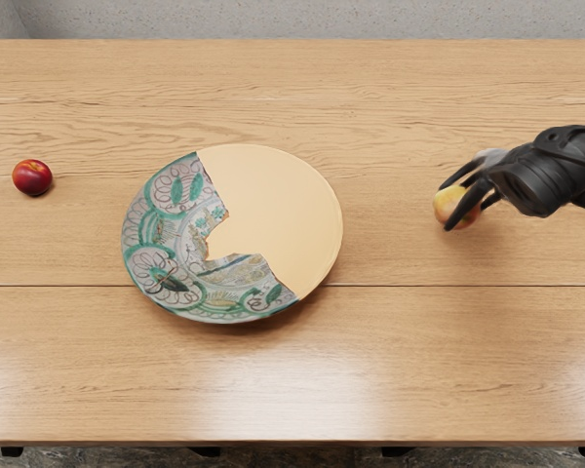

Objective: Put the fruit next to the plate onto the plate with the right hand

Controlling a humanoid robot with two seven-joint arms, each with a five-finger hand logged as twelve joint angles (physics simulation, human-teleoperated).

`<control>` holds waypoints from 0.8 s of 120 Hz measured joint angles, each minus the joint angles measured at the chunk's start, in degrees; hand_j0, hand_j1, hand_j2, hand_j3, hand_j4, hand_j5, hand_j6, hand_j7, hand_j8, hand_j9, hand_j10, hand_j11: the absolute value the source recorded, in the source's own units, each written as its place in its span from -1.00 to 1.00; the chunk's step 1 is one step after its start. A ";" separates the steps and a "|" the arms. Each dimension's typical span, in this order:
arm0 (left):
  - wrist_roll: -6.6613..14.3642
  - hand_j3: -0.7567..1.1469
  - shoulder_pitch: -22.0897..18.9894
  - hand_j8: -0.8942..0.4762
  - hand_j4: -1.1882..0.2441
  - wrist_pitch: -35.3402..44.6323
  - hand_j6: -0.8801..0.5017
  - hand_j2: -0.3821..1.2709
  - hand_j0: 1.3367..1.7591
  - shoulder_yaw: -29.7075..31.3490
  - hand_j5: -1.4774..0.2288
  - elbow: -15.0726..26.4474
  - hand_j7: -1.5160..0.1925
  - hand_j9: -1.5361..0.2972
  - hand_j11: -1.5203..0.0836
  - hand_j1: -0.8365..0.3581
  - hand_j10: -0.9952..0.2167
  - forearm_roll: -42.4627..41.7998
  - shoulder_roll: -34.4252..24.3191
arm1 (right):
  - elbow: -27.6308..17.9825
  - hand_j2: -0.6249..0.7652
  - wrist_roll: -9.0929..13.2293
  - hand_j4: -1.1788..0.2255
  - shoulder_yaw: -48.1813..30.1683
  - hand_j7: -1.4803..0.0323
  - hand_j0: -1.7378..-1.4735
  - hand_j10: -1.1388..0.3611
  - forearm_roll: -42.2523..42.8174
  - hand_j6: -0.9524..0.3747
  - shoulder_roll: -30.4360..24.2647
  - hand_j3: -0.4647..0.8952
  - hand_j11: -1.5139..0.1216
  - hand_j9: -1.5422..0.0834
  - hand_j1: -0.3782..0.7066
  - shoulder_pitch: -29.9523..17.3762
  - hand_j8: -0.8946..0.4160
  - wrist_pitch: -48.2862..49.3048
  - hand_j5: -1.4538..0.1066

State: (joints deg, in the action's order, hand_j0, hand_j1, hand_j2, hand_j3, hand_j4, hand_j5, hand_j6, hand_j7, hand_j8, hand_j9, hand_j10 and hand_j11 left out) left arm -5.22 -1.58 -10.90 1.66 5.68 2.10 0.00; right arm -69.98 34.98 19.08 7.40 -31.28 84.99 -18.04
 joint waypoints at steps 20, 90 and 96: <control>-0.03 -0.20 0.00 0.30 0.66 0.00 0.27 -0.54 0.52 0.00 0.73 0.01 0.77 0.68 0.90 0.98 0.64 0.00 0.00 | 3.14 0.27 0.01 -0.24 -25.88 -0.16 -0.37 -0.17 -0.47 -0.07 -8.63 -0.32 -0.19 -0.15 0.06 -8.72 -0.18 26.55 -0.23; -0.04 -0.20 0.00 0.30 0.66 0.00 0.27 -0.54 0.52 0.00 0.73 0.00 0.77 0.68 0.90 0.98 0.64 0.00 0.00 | 20.31 0.29 0.02 -0.25 -42.55 -0.19 -0.37 -0.17 5.35 -0.07 21.98 -0.32 -0.22 -0.18 0.08 -13.97 -0.16 39.56 -0.26; -0.04 -0.20 0.00 0.30 0.66 0.00 0.27 -0.54 0.52 0.00 0.73 0.01 0.77 0.68 0.90 0.98 0.64 0.00 0.00 | 20.56 0.27 0.02 -0.23 -42.60 -0.14 -0.38 -0.16 5.42 -0.07 22.38 -0.32 -0.18 -0.13 0.07 -14.07 -0.16 39.53 -0.22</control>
State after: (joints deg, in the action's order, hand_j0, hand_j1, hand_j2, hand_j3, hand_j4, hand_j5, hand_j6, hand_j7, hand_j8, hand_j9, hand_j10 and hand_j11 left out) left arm -5.25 -1.58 -10.90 1.67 5.69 2.10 0.00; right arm -49.42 35.00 -23.52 12.82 -8.90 70.91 21.49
